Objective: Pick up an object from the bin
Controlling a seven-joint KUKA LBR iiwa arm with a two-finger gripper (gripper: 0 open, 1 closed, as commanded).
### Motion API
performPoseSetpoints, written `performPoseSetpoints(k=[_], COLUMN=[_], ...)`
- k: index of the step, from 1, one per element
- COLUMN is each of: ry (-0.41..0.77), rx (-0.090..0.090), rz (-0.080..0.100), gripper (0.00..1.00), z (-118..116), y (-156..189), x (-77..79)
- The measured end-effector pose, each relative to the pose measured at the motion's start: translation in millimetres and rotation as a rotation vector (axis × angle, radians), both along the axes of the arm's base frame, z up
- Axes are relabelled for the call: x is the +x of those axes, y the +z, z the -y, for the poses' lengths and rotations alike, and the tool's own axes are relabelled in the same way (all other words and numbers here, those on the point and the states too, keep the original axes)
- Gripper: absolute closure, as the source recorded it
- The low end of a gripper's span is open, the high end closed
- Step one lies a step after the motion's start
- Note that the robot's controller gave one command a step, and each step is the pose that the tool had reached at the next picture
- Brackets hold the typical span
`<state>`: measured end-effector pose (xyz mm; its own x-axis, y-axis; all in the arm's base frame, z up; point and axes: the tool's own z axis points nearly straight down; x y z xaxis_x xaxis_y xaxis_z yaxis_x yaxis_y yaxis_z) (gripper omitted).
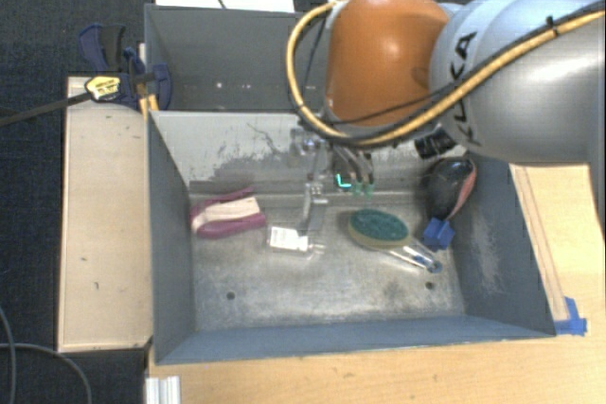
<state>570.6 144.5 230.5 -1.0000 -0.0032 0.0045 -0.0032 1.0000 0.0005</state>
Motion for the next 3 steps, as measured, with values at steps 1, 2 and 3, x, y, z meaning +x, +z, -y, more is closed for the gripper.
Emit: performPoseSetpoints(k=[1,2,3], ry=[0.156,0.153,0.151], rx=[-0.001,0.001,0.001], rz=[-0.002,0.006,0.006], gripper=[0.00,1.00,0.00], z=[67.4,65.3,65.2], y=[-164.9,-160.1,-160.1], x=[-34.5,-31.9,-31.9])
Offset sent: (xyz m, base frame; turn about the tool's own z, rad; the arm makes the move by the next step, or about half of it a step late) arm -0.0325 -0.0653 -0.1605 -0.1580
